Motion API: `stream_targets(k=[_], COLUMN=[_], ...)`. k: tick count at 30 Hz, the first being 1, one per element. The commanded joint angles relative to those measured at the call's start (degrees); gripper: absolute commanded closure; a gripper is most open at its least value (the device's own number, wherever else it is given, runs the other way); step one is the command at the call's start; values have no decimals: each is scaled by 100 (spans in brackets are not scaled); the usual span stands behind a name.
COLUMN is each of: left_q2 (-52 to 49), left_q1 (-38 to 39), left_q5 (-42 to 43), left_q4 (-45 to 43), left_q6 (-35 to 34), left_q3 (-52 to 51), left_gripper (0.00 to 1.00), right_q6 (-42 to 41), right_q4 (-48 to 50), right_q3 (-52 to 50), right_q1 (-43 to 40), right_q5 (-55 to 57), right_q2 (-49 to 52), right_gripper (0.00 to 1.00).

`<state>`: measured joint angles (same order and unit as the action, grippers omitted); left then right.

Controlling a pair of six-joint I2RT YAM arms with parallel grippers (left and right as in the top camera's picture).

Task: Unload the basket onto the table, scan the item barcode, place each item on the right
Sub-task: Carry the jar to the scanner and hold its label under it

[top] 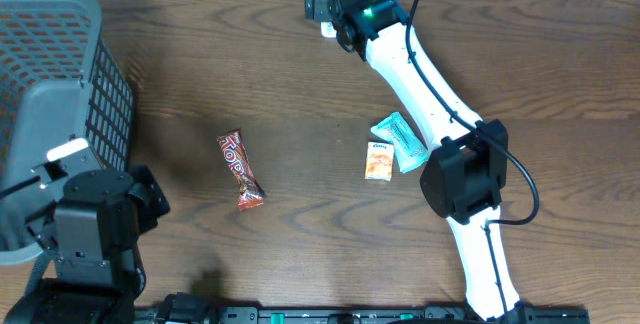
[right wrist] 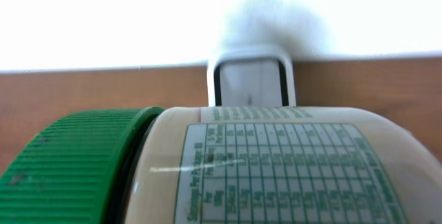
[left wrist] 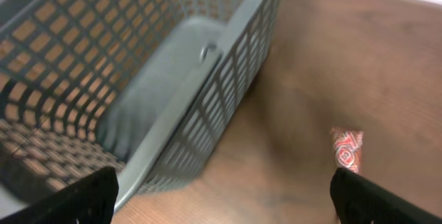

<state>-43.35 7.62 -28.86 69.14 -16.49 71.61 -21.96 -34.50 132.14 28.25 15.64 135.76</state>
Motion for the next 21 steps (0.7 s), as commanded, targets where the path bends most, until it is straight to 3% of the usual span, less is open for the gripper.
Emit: stream_targets(k=[1,10,21], left_q2=[-4,-4,-4], left_q1=[13,13,13], left_q5=[-76,-76,-76], left_q4=[302,564,564], left_q6=[28,28,28], left_q3=[9,7,7], left_gripper=[2,2,2], right_q6=[330,638,634], right_q4=[505,2059,2577], right_q3=[-133,-133,-133], right_q1=[-20,-63,-258], right_q5=[553,557,807], right_q2=[118,953,1158], right_gripper=[34,28,29])
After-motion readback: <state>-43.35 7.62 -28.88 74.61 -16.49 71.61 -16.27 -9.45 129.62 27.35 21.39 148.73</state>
